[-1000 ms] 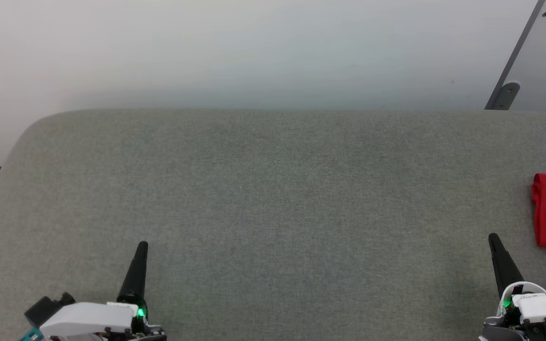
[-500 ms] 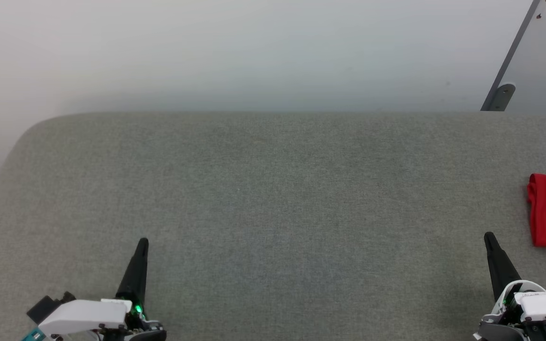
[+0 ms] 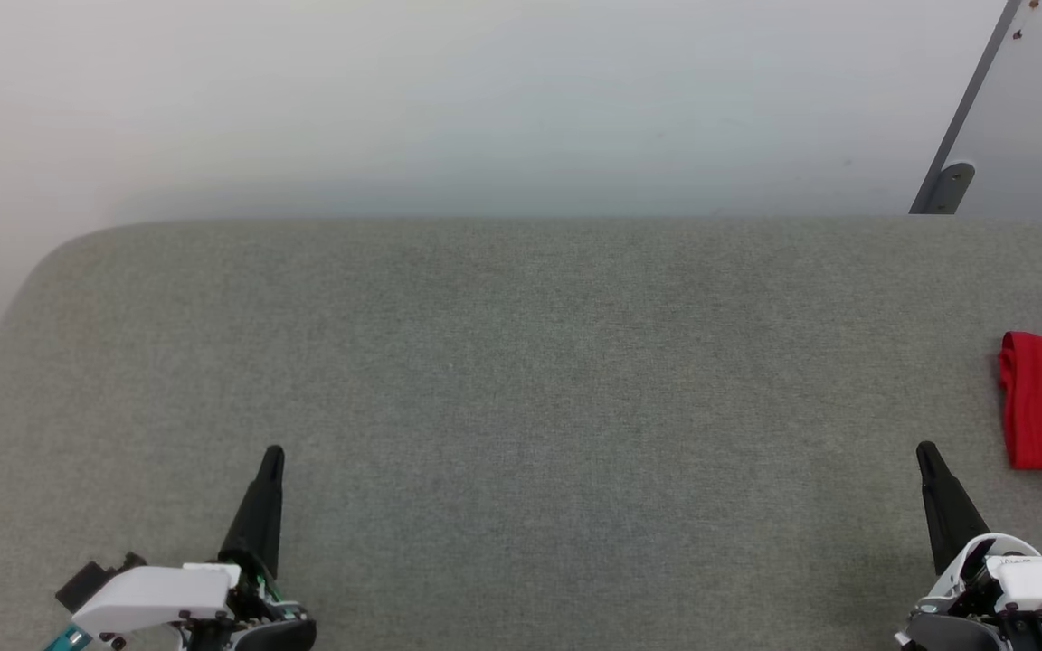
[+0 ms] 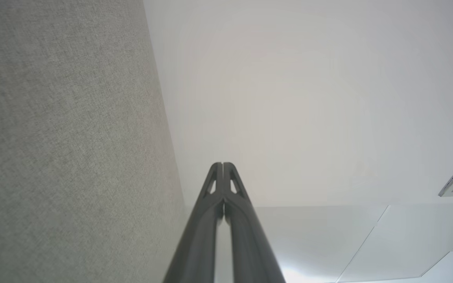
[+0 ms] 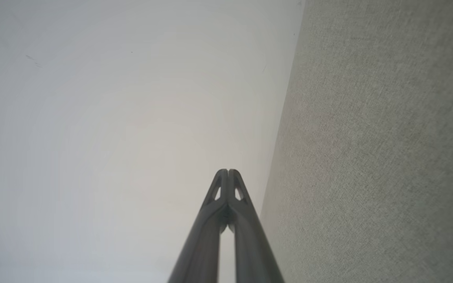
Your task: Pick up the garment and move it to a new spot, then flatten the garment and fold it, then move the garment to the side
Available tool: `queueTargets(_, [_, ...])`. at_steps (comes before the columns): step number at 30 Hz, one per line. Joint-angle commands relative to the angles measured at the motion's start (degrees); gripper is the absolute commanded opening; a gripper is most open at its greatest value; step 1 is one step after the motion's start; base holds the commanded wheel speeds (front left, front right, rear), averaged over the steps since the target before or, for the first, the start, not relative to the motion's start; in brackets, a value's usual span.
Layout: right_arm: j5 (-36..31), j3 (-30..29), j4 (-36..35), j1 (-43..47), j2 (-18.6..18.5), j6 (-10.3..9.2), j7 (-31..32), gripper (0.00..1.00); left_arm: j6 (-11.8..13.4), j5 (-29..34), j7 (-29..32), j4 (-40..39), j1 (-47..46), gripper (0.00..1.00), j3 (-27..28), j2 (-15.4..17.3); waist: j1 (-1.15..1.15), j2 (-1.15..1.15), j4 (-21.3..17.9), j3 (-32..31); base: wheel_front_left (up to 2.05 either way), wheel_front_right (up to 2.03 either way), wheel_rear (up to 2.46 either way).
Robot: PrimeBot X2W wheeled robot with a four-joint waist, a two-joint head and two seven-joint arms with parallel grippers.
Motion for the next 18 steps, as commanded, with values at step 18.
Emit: queueTargets(18, [0.66,-0.16,0.07,-0.63,0.31,-0.08,0.24,0.0,-0.3,-0.32,0.51,0.15,-0.56,0.0,0.55,-0.28,0.0,0.0,-0.04,-0.04,0.0,0.0,0.0])
